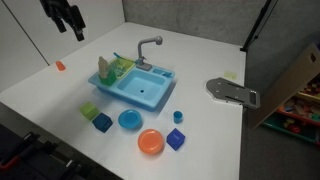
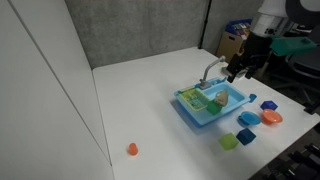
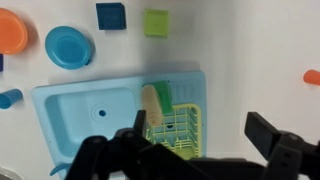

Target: Put the white bottle in the sink

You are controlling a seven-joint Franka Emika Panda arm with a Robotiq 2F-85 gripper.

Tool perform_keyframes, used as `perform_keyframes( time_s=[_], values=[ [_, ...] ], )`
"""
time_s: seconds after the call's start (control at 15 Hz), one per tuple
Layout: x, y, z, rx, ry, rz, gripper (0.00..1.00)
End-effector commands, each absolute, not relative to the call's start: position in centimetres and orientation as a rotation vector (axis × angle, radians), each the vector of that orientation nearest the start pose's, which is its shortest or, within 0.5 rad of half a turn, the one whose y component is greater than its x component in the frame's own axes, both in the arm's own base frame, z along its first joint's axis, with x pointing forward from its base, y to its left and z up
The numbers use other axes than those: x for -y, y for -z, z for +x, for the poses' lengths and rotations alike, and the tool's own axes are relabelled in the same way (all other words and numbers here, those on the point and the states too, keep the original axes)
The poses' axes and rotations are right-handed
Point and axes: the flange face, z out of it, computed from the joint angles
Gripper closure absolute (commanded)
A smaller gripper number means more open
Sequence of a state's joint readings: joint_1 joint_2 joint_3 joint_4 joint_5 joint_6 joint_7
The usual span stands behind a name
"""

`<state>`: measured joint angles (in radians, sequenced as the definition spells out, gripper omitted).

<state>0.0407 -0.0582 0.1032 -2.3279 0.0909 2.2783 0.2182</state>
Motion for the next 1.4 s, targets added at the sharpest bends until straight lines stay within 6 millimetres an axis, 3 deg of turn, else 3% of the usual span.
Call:
perform_keyframes(
  time_s=[0.0,1.13,1.2,1.33],
  values=[
    [-6.8,-34.3,51.2,-0.153,0.007,-3.075,0.0],
    [-5.4,-24.3,55.5,-0.123,-0.011,-3.128,0.0],
    [-5.3,-23.8,55.6,-0.12,-0.021,-3.134,0.16],
    [-5.3,-23.3,55.6,-0.119,-0.037,-3.139,0.34]
  ],
)
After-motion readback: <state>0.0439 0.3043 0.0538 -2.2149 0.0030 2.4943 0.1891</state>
